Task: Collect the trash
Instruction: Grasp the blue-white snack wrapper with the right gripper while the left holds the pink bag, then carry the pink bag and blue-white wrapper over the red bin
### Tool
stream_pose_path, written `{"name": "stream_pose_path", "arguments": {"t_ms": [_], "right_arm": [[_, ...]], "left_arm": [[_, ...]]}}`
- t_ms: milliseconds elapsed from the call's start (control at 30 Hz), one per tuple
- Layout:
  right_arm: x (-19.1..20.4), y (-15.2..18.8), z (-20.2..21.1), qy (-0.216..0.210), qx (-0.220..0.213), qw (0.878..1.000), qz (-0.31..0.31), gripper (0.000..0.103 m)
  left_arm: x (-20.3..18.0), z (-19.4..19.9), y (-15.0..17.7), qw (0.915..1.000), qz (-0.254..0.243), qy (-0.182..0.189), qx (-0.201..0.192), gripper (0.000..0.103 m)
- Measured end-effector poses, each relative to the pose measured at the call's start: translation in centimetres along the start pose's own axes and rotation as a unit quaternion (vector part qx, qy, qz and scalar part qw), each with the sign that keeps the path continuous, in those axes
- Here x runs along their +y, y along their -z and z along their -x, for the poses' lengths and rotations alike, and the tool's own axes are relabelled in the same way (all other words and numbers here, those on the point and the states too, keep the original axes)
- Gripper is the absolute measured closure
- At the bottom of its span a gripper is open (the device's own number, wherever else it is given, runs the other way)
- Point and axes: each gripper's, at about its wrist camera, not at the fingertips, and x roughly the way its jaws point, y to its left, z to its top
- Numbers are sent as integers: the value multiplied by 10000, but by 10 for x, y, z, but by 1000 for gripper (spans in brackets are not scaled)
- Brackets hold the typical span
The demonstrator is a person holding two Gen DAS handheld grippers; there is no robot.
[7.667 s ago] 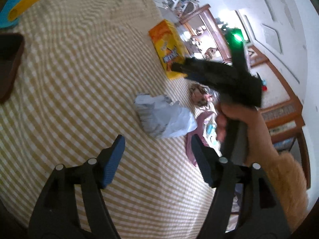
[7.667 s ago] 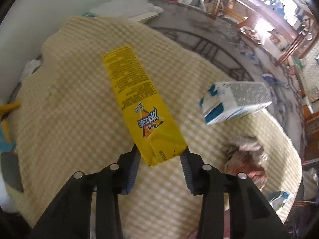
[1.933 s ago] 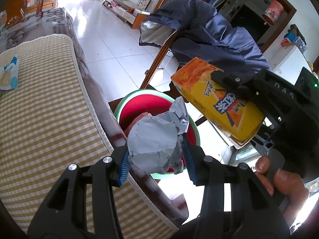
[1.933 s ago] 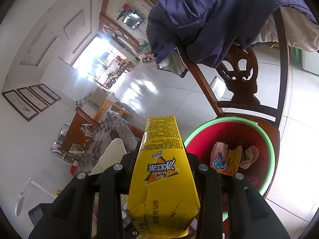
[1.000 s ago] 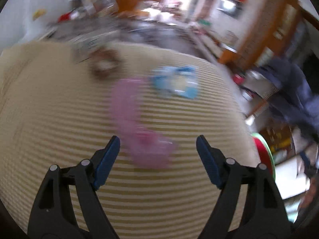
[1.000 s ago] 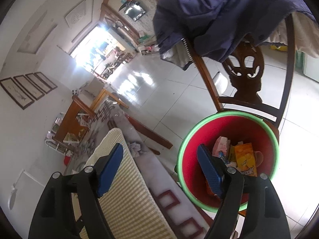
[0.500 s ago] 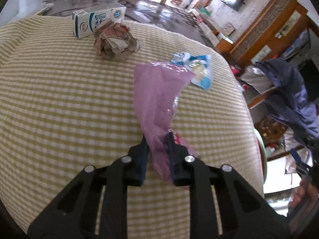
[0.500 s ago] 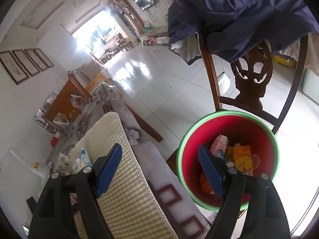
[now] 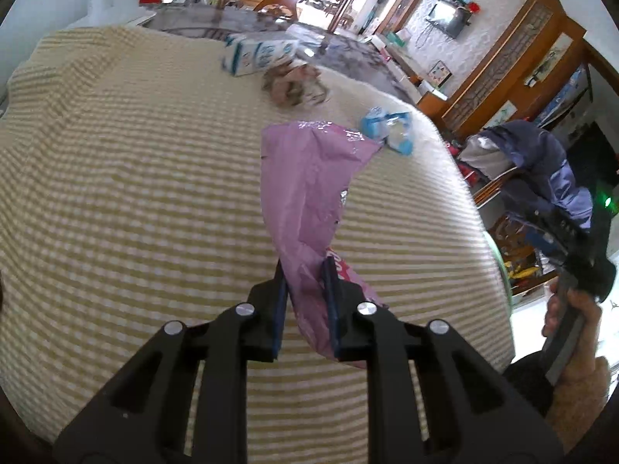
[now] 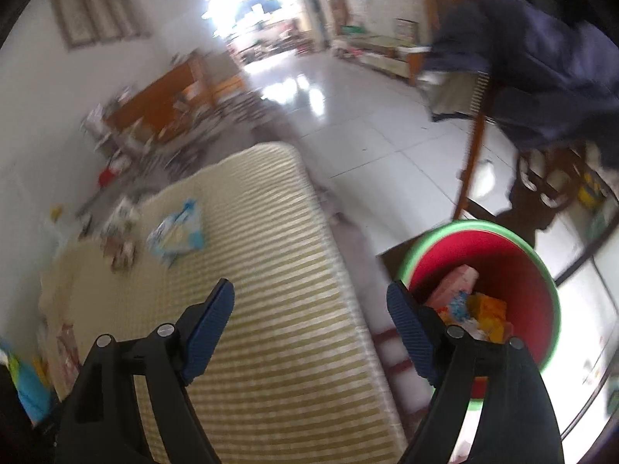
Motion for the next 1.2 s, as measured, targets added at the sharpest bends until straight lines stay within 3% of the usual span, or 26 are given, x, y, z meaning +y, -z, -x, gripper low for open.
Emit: {"name": "stream_pose_path", "arguments": {"t_ms": [200,300,400,600,800,900,967,1067,1200], "right_arm": [[52,-1,-41,-228,506,9965,623,24],[82,-12,-68,-191,578,9918,1124,15],[113,-29,-104,-205,760,9850,1533,14],[151,-55,-147,-392,894,9833,1538,13],[156,-65,-177,-151,1162,9862,1171,12],[159,-67,-177,-25,1067,9864,1247,24],[161,-67,-177,-37,1056,9859,1301,48],[165,-64,-169,-161,1022,9835,1486,72],[165,-54,-154,-436,986,9819,1559,76]], "left_arm": [[11,-11,-2,9999,85,98,32,86],[17,-15,-1,9994,226,238,143,85],[20,-19,-2,9986,296,368,256,85],[23,-20,-1,9975,382,515,283,85],[22,-27,-4,9969,386,560,390,84],[23,-32,-5,9967,404,556,442,84],[24,-34,-5,9966,415,548,463,83],[25,-37,-6,9963,457,548,475,79],[27,-39,-6,9960,516,553,482,77]]}}
